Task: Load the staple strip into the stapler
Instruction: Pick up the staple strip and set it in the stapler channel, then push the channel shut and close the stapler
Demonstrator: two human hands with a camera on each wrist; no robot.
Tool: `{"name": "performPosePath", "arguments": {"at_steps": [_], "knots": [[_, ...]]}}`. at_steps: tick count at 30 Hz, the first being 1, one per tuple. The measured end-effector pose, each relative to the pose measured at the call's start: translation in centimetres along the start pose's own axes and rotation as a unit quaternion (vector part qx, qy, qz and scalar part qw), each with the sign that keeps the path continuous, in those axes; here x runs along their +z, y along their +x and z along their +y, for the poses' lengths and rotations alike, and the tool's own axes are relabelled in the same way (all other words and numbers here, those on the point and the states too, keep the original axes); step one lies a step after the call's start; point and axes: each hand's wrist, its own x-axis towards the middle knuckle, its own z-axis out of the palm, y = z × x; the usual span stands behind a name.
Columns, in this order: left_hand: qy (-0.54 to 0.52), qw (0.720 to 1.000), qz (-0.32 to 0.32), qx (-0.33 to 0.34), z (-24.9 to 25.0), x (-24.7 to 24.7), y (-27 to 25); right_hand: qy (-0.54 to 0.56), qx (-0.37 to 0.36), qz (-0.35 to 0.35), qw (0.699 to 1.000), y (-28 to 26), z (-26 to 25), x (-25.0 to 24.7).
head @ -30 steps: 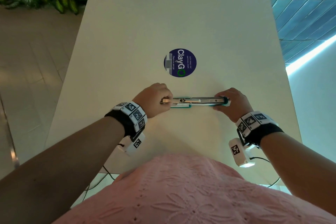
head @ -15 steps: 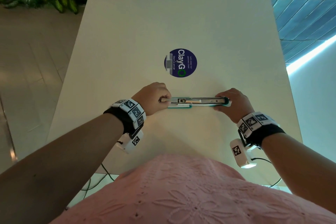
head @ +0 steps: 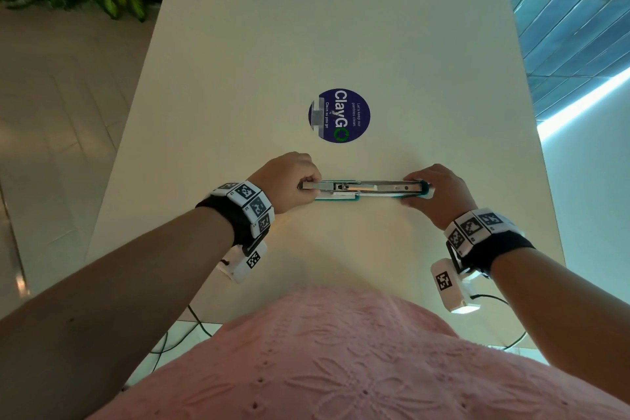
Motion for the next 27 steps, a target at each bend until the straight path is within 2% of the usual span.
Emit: {"name": "performPosePath", "arguments": {"at_steps": [5,12,16,21,27], "knots": [[0.011,1.0,-0.004,0.004,-0.2,0.1,0.1,-0.005,-0.003,-0.002,1.0,-0.1,-0.2,-0.2],[-0.028,0.998,0.041,-0.038,-1.9,1.2,-1.2,-0.009,-0.001,-0.005,1.0,0.1,0.0,0.0],[-0.022,0.997,0.067,-0.011,-2.1,1.7,-1.3,-0.005,0.002,-0.003,1.0,0.2,0.2,0.1],[0.003,0.997,0.054,0.047,-2.0,1.8,-1.2,-0.002,0.002,-0.003,1.0,0.2,0.2,0.1],[0.011,0.997,0.05,0.062,-2.2,1.7,-1.2,-0.003,0.002,-0.004,1.0,0.2,0.2,0.1]]}}
